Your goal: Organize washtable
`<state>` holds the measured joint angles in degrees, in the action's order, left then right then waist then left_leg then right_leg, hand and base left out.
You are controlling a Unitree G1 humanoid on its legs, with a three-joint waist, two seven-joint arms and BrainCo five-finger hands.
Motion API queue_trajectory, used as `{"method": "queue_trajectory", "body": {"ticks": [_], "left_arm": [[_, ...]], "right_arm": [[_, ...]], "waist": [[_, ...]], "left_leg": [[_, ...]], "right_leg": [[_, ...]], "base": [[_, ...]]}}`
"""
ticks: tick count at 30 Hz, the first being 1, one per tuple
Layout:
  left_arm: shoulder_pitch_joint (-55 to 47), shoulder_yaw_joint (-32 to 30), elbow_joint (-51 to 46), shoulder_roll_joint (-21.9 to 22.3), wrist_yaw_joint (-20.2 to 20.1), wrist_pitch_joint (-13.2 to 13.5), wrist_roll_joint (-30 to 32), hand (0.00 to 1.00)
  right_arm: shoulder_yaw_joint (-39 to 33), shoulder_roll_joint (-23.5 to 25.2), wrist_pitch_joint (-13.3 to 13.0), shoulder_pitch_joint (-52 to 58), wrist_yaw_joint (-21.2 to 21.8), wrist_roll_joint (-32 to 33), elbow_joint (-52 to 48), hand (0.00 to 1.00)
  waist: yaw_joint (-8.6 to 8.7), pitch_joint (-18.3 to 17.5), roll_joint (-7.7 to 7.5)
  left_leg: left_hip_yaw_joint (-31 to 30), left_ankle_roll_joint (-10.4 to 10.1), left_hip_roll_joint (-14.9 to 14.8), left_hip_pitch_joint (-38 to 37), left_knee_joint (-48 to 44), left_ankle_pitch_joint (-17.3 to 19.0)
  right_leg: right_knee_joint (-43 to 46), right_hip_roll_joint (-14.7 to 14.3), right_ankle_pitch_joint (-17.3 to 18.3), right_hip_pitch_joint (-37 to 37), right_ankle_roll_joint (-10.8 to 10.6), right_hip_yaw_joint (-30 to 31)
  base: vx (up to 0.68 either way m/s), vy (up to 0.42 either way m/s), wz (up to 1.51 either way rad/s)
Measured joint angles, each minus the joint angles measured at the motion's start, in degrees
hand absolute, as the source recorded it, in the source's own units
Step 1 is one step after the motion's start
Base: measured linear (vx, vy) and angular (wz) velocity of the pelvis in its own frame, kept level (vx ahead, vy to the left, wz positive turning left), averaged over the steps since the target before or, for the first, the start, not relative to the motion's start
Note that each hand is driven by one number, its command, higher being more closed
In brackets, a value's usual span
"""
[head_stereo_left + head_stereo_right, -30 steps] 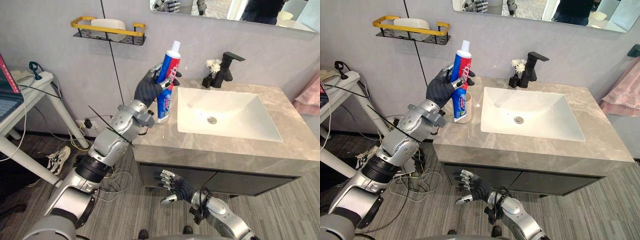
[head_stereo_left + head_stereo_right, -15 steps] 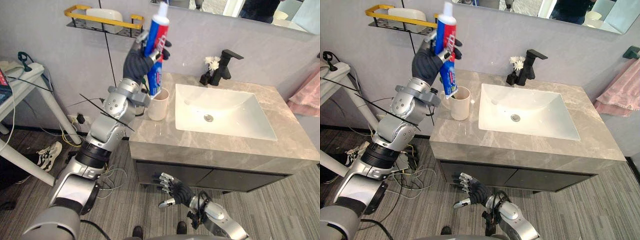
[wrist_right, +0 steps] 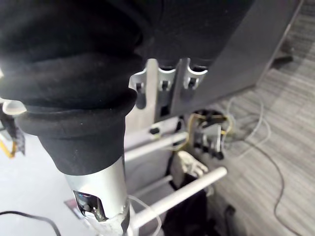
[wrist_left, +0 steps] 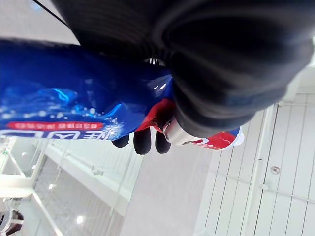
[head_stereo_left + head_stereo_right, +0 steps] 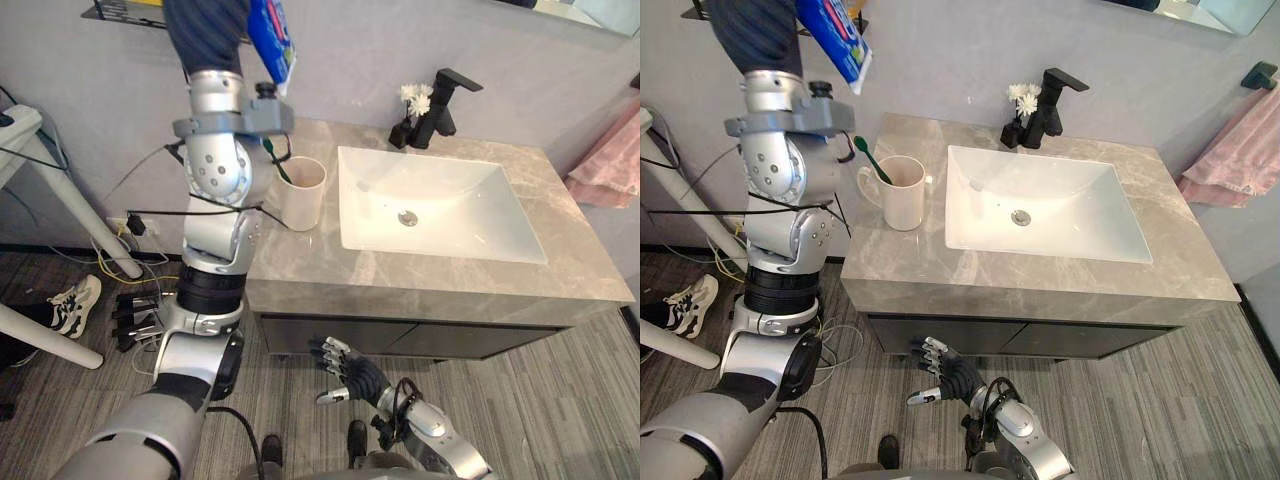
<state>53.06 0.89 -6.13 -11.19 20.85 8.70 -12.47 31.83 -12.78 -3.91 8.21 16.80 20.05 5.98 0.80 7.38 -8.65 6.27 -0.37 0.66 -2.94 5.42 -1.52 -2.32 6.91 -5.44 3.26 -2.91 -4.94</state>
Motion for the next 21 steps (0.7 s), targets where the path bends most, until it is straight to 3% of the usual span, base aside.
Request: {"method": "queue_trajectory", "body": {"ticks": [6,14,21], "left_arm": [[0.0,-1.3,-0.3,3.0,1.9,0.2,3.5,1.0],[-0.5,-1.0,-0.2,3.4,1.8,0.2,4.2,1.0],[-5.1,0.0,0.5,4.9,1.5,0.3,4.2,1.0]], "right_arm": [[0.0,0.0,-0.2,0.0,-0.8,0.0,-0.1,0.0],[-0.1,-0.1,-0.2,0.0,-0.9,0.0,-0.7,0.0],[0.0,-1.5,-0.2,0.3,-0.9,0.0,-0.7,0.0]], "waist": [[0.06,1.4,-0.1],[0.22,2.5,0.07],[0.17,3.2,1.02]], "left_leg": [[0.3,0.2,0.1,-0.1,0.0,0.1],[0.4,0.2,0.1,-0.1,0.0,0.3],[0.4,0.6,0.2,0.0,0.0,0.7]], "right_leg": [[0.3,0.0,-0.1,0.0,-0.1,0.2],[0.3,0.0,-0.1,0.0,-0.1,0.2],[0.3,0.1,-0.1,0.1,-0.2,0.1]], "base": [[0.01,0.0,-0.02],[0.0,0.0,0.0],[0.0,0.0,0.0]]}}
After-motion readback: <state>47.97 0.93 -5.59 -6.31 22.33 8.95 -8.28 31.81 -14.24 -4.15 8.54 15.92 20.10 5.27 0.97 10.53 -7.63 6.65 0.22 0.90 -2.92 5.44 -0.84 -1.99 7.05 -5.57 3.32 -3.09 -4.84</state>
